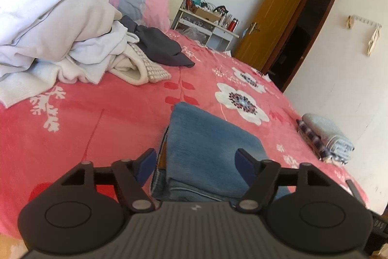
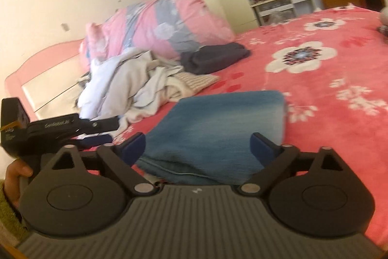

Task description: Fold clothes

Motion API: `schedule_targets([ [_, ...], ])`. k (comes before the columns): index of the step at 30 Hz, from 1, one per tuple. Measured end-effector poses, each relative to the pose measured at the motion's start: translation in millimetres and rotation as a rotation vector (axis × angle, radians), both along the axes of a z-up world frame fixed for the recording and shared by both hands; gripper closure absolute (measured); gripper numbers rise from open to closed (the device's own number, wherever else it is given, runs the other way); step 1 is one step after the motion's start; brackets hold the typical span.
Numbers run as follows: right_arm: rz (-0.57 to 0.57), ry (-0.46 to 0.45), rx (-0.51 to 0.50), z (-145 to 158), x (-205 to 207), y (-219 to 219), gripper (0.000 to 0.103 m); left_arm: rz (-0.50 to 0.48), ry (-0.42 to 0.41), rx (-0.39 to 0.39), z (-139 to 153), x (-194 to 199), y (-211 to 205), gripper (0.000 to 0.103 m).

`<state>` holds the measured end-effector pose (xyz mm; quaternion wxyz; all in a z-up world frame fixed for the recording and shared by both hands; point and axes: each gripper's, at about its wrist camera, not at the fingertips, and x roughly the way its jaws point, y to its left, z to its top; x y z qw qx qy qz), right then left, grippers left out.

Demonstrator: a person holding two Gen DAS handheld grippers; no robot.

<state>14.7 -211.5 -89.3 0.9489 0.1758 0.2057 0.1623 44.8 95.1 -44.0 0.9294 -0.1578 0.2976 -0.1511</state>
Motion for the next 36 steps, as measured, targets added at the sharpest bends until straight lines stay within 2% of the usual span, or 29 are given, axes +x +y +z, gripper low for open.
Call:
schedule_targets([
  [6,-0.101,0.026,-0.045,-4,-3,-24,0.001,0.003,-0.002,0.06,10,-5,-22,0.017],
  [16,-0.225,0.08,-0.107,-9,-9,-41,0.001,-0.01,-0.012,0.112,17,-14,-43,0.013],
  [21,-0.243,0.08,-0.127,-8,-11,-40,0.001,-0.005,-0.007,0.137,19,-18,-43,0.01],
  [31,-0.274,0.055,-0.179,-5,-15,-31,0.001,0.047,0.003,0.254,28,-28,-49,0.001],
  [36,-0.282,0.052,-0.181,-5,-16,-31,0.001,0.049,0.0,0.271,30,-34,-53,0.0],
])
